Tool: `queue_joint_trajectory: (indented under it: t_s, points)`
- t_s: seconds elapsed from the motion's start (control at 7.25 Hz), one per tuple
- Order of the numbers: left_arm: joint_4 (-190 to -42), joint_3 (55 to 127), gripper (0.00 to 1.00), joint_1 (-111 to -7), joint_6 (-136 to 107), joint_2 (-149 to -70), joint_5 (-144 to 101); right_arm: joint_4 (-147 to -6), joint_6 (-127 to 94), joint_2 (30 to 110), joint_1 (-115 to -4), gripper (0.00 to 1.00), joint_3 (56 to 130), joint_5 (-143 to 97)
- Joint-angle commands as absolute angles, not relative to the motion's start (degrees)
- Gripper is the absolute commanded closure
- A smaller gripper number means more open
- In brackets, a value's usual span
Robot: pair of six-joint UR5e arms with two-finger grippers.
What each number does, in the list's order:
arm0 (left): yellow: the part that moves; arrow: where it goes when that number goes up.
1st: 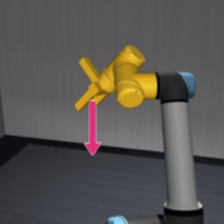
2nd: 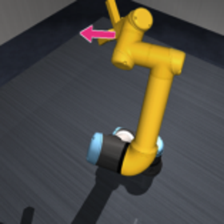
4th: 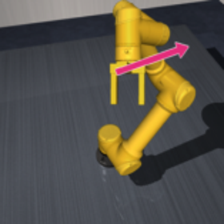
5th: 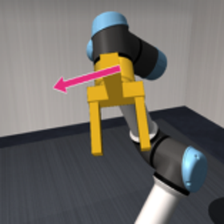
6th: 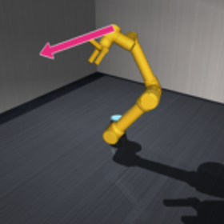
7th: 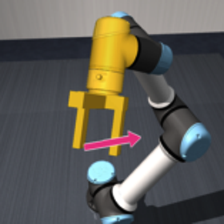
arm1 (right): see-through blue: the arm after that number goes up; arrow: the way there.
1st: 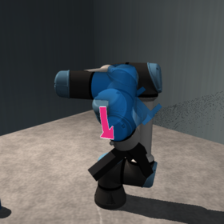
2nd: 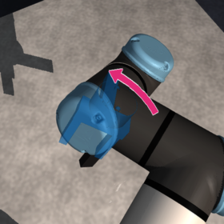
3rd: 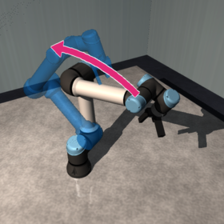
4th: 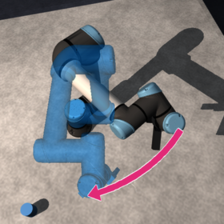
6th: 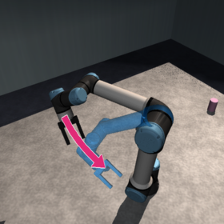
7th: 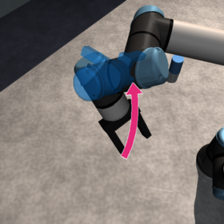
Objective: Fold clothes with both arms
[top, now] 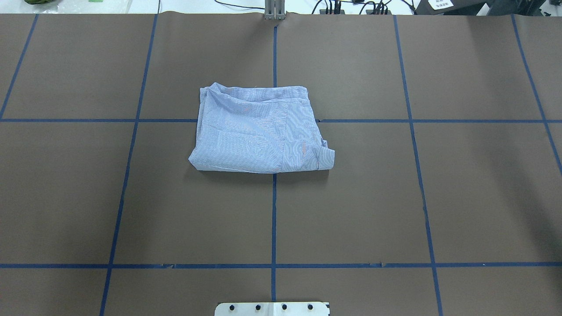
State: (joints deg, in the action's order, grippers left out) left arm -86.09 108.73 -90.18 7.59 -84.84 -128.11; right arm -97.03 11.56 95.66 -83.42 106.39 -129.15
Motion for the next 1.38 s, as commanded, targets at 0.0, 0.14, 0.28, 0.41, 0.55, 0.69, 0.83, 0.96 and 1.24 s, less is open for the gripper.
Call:
queue_joint_trajectory:
  t_s: [0.0, 0.14, 0.28, 0.41, 0.55, 0.69, 0.83, 0.96, 1.24]
  points:
    - [-85.87, 108.28, 0.0, -90.18, 7.21, -84.73, -126.83, -97.03, 2.79, 95.8, -83.41, 0.0, 105.64, -129.2]
    - [-85.96, 106.19, 0.0, -90.18, 5.64, -84.64, -127.17, -96.94, 2.81, 96.41, -83.58, 0.0, 105.3, -129.2]
    - [-86.31, 104.87, 0.0, -90.26, 5.02, -84.64, -128.4, -95.64, 2.81, 98.42, -84.02, 0.0, 105.29, -129.2]
    - [-86.4, 105.11, 0.0, -90.26, 5.01, -83.25, -130.76, -91.27, 2.38, 100.87, -84.81, 0.0, 105.12, -129.2]
    - [-86.4, 105.2, 0.0, -90.26, 4.92, -83.06, -130.96, -90.1, 2.72, 101.42, -86.21, 0.0, 105.12, -129.11]
    - [-86.4, 104.94, 0.0, -90.26, 5.1, -83.06, -130.96, -90.18, 3.25, 101.43, -89.7, 0.0, 104.51, -129.63]
    - [-86.48, 104.94, 0.0, -90.26, 5.18, -82.97, -130.96, -90.09, 3.77, 102.73, -90.78, 0.0, 104.5, -129.55]
    - [-86.48, 105.03, 0.0, -90.26, 5.19, -82.97, -130.96, -90.09, 5.78, 102.83, -90.88, 0.0, 105.02, -129.38]
    - [-86.22, 105.99, 0.0, -90.26, 4.75, -82.44, -130.96, -90.0, 5.71, 102.48, -90.79, 0.0, 105.21, -129.46]
